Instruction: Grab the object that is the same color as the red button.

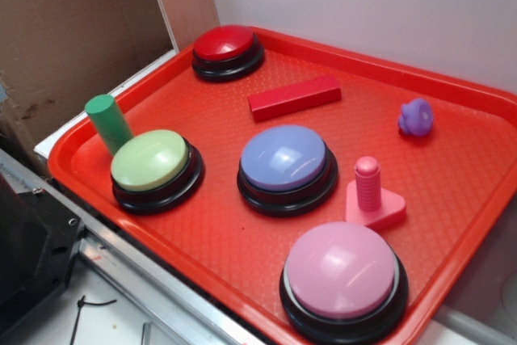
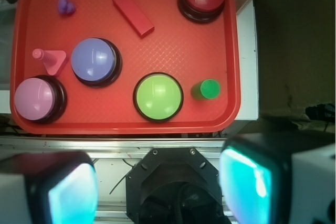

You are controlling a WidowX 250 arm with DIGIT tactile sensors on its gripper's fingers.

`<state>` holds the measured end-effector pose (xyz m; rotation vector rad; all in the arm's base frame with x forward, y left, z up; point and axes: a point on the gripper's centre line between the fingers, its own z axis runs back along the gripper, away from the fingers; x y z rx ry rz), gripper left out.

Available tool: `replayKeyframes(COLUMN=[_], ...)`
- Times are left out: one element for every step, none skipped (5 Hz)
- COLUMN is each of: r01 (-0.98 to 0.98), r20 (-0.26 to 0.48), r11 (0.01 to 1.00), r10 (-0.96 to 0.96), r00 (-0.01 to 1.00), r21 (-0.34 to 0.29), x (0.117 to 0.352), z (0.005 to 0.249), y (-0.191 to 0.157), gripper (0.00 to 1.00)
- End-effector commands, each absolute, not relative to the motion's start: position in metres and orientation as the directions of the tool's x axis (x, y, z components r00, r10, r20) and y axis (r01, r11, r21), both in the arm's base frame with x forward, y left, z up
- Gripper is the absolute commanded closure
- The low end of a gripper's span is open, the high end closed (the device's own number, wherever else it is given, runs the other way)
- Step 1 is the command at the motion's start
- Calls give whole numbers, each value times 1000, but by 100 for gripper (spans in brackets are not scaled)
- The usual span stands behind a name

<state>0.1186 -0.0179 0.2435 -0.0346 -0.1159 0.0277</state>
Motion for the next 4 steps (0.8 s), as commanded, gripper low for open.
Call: replayKeyframes(r01=[-26,-26,-26,-93], r20=[115,115,115,117], r11=[999,999,999,996], r10=[30,30,30,94], r00=[993,993,993,989], r21=[-36,-36,-36,-9], x=[119,119,119,169], z=[243,243,243,237], y=[-18,-18,-18,-15], gripper=[0,0,0,0])
